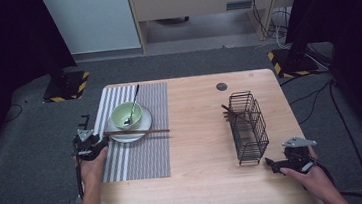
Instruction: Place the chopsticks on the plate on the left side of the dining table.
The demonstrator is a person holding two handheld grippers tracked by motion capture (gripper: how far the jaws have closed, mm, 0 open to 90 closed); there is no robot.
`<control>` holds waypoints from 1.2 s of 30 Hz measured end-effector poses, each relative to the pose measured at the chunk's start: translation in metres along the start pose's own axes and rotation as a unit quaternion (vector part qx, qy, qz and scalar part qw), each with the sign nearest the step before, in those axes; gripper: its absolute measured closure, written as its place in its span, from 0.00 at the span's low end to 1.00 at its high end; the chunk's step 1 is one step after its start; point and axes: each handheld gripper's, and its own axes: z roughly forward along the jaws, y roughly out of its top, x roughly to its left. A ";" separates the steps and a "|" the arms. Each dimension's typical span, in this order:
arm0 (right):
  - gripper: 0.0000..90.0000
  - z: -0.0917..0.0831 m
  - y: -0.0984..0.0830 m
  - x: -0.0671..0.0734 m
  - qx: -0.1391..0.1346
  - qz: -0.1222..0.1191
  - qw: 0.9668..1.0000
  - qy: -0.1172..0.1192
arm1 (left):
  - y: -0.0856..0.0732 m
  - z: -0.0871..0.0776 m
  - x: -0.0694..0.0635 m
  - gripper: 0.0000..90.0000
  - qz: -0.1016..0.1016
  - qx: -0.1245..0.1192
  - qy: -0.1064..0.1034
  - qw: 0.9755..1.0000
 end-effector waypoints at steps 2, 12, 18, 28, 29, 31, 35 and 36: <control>0.00 0.000 0.000 0.000 0.000 0.000 1.000 0.000 | 0.000 0.000 0.000 0.63 0.001 0.000 0.000 1.000; 0.00 0.000 0.000 0.000 0.000 0.000 1.000 0.000 | 0.003 -0.015 -0.006 0.56 0.005 -0.004 -0.026 1.000; 0.00 0.000 0.000 0.000 0.000 0.001 1.000 0.000 | 0.002 -0.025 -0.020 0.44 0.017 -0.016 -0.059 0.998; 0.00 0.000 0.000 0.000 0.000 0.001 1.000 -0.001 | 0.008 -0.032 -0.045 0.31 0.030 -0.016 -0.112 0.993; 0.00 0.000 0.000 0.000 0.000 0.002 1.000 -0.001 | 0.008 -0.032 -0.049 0.30 0.028 -0.015 -0.118 0.992; 0.00 0.000 0.000 0.000 0.000 0.001 1.000 -0.001 | 0.009 -0.032 -0.054 0.29 0.031 -0.013 -0.125 0.992; 0.00 0.000 0.000 0.000 0.000 0.001 1.000 -0.001 | 0.011 -0.031 -0.071 0.28 0.039 -0.011 -0.145 0.989; 0.00 0.000 0.000 0.000 0.000 0.001 1.000 -0.001 | 0.011 -0.031 -0.074 0.27 0.042 -0.009 -0.149 0.988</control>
